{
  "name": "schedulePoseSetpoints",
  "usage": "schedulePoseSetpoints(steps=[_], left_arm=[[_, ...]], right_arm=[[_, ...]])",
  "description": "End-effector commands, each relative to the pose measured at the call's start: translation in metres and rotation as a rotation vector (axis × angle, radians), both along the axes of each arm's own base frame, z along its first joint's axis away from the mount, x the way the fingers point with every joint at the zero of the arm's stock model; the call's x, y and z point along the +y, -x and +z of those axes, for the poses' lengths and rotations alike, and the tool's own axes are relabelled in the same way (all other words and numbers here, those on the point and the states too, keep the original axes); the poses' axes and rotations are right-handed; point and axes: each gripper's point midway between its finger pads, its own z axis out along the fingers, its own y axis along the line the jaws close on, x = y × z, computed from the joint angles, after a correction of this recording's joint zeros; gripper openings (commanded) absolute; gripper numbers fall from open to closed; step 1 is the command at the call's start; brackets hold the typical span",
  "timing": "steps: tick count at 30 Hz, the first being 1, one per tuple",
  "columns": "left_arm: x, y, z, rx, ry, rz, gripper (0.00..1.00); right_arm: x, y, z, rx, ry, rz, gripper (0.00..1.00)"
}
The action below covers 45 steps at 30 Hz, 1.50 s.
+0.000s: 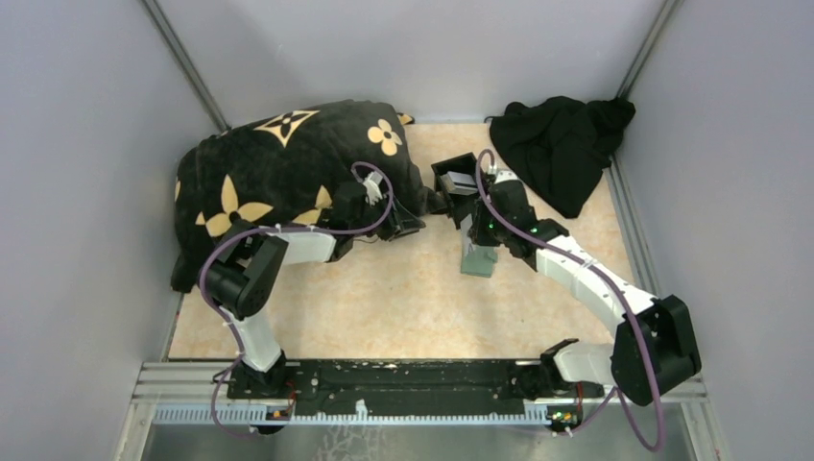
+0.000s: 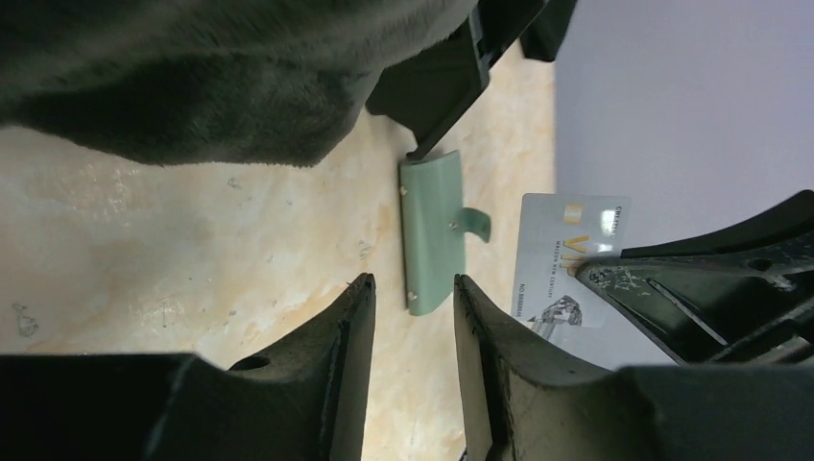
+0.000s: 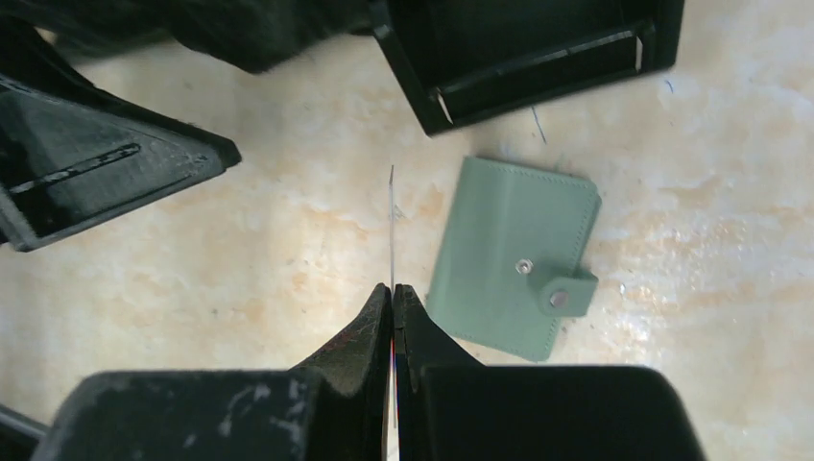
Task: Put the credit cards into the card holder
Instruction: Open the card holder at the center of the board.
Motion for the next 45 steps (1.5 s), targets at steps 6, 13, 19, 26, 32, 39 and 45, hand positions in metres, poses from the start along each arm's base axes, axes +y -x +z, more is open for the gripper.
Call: schedulePoseSetpoints(steps=[6, 13, 19, 26, 32, 39, 45], left_arm=[[-0.014, 0.008, -0.022, -0.016, -0.208, -0.018, 0.41], [-0.028, 0.015, -0.034, -0.005, -0.238, -0.052, 0.41], [-0.043, 0.019, -0.044, -0.002, -0.267, -0.086, 0.4], [-0.058, 0.022, -0.052, 0.0, -0.287, -0.122, 0.4], [-0.069, 0.023, -0.059, 0.007, -0.305, -0.15, 0.4], [-0.077, 0.027, -0.063, 0.009, -0.313, -0.167, 0.39], [-0.081, 0.029, -0.062, 0.003, -0.313, -0.171, 0.36]], right_arm=[[-0.018, 0.002, -0.02, 0.037, 0.166, -0.046, 0.0], [-0.028, 0.009, -0.042, 0.096, 0.217, -0.075, 0.0], [-0.035, 0.011, -0.058, 0.134, 0.253, -0.111, 0.0], [-0.051, 0.012, -0.065, 0.142, 0.289, -0.178, 0.0], [-0.07, 0.015, -0.067, 0.152, 0.295, -0.233, 0.0], [-0.076, 0.015, -0.059, 0.125, 0.285, -0.256, 0.0], [-0.078, 0.013, -0.044, 0.083, 0.27, -0.266, 0.0]])
